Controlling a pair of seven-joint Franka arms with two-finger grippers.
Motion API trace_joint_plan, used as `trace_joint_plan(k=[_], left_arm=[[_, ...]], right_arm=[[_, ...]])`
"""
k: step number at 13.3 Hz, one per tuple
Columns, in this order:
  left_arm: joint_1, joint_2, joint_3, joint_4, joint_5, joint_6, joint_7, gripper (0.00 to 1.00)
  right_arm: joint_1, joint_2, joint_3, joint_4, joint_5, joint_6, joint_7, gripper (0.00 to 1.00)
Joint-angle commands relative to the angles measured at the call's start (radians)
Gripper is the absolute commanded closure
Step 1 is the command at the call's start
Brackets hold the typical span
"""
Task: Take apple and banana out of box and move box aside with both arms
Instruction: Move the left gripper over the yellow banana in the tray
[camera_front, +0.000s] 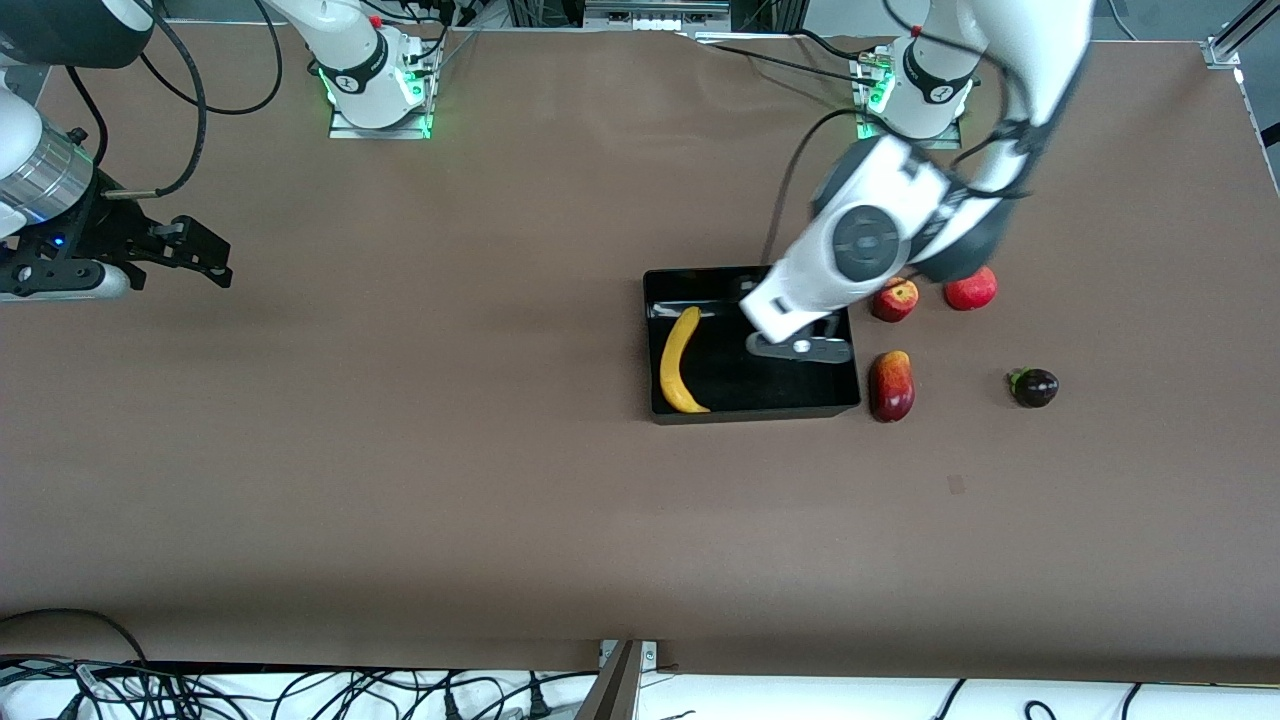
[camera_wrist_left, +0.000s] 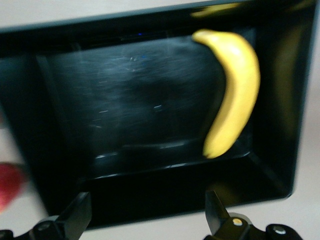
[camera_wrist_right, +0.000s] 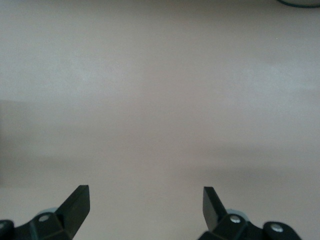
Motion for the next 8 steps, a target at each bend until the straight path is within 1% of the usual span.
trace_joint_plan(k=[1, 2, 3, 5, 8], left_arm=[[-0.064, 0.115, 0.012, 0.057, 0.025, 0.104, -0.096, 0.00], [-0.082, 0.137, 0.014, 0.057, 0.055, 0.147, -0.144, 0.00], [-0.104, 0.152, 0.012, 0.055, 0.088, 0.164, -0.197, 0.00], [-0.128, 0.180, 0.012, 0.055, 0.155, 0.173, -0.225, 0.00], [-0.150, 0.212, 0.011, 0.054, 0.162, 0.181, -0.226, 0.00]], right_arm=[[-0.006, 0.006, 0.002, 0.016, -0.014, -0.003, 0.005, 0.00], [-0.004, 0.006, 0.002, 0.016, -0.014, -0.001, 0.005, 0.00], [-0.003, 0.004, 0.002, 0.016, -0.014, -0.001, 0.005, 0.00], [-0.003, 0.004, 0.004, 0.016, -0.014, -0.001, 0.007, 0.00], [-0.003, 0.004, 0.002, 0.016, -0.014, -0.001, 0.007, 0.00]])
